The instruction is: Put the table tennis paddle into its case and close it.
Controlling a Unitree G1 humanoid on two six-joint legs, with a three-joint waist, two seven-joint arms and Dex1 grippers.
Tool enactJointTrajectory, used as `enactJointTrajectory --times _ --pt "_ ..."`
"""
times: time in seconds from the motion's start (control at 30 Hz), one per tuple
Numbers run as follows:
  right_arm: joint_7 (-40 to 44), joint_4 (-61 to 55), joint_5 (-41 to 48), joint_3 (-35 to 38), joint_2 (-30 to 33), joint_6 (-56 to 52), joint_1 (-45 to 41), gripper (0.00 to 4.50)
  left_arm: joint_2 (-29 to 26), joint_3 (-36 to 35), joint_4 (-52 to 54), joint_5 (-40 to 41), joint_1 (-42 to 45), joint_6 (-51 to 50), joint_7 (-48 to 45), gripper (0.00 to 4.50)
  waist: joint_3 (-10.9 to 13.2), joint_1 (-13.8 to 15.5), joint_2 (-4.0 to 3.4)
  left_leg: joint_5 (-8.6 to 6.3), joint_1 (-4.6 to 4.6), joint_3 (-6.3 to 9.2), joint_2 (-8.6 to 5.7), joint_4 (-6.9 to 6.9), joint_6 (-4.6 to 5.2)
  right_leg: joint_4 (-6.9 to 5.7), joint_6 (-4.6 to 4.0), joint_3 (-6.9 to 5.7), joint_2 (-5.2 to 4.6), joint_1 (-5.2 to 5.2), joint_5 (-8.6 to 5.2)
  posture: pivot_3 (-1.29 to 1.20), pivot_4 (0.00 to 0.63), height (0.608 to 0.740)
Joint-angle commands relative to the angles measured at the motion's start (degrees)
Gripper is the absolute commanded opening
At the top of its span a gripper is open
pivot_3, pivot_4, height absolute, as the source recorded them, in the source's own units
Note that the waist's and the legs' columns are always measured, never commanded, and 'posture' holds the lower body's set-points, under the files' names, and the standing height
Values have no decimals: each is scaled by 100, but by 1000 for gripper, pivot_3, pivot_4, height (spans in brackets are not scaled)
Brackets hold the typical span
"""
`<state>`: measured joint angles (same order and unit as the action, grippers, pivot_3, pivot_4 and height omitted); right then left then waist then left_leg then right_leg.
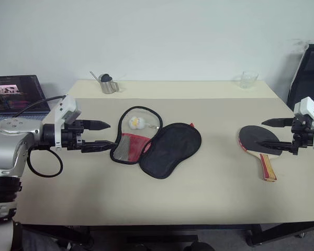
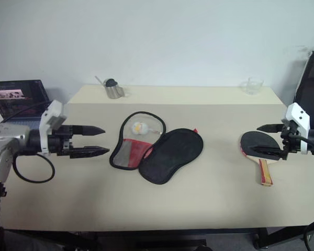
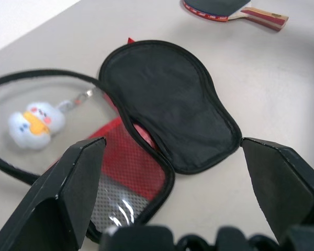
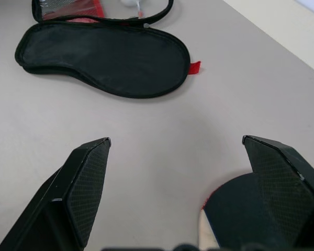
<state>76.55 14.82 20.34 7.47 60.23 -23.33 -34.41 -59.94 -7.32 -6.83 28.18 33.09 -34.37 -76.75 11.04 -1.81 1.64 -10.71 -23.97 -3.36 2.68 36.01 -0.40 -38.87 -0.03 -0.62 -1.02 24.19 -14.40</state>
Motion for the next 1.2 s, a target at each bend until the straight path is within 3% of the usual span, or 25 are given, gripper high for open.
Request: enactJointTrajectory --times 0.03,0.43,0.7,0.9,1.2 --pt "13 -117 46 -28 -37 2 -190 4445 -223 -394 222 141 -100 -77 39 4500 0 -2 0 0 0 0 0 0 0 -1 0 0 0 0 0 0 150 740" --pt "-44 -262 104 151 35 48 -52 4445 280 -12 -24 -73 248 25 372 4500 0 21 0 0 0 -2 -2 3 0 -1 1 -1 -2 -3 0 0 150 740" --pt "-518 -1517 442 752 160 -578 722 4445 706 529 -1846 -933 1066 750 636 4500 0 24 1 0 0 -5 -1 3 0 -3 1 0 3 -3 1 0 150 740" --pt "-693 -1829 529 1185 327 -763 1266 4445 1011 585 -2515 -1205 1283 849 828 4500 1 24 4 0 0 -4 -4 6 0 -3 5 0 0 -3 3 0 150 740" --pt "-900 -2105 616 1336 353 -875 1547 4445 1666 473 -4450 -1662 2013 1253 1931 4500 5 20 15 1 0 -2 -6 9 0 -5 7 -1 0 -6 4 0 150 740"
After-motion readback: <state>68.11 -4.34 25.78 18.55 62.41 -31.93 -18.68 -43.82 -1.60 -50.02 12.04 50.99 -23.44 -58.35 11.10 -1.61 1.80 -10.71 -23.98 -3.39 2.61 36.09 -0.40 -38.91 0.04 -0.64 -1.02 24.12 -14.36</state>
